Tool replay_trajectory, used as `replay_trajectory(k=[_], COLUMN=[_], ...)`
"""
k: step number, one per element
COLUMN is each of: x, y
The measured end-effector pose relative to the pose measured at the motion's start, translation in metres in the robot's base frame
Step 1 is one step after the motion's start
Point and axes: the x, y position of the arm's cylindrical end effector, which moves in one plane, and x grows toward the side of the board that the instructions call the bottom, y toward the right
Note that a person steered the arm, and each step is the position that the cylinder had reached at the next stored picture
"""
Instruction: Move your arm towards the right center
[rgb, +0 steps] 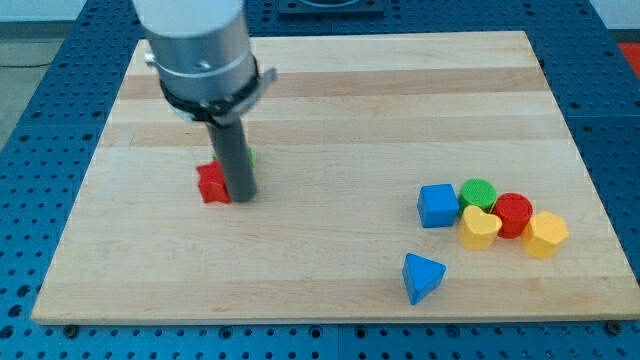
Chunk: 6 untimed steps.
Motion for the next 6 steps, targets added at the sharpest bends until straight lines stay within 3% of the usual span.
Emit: replay_trajectory(k=[1, 3, 5, 6], x=[0.000, 0.016, -0.064, -0.063], y=[-0.008, 0.078, 0.226, 0.340])
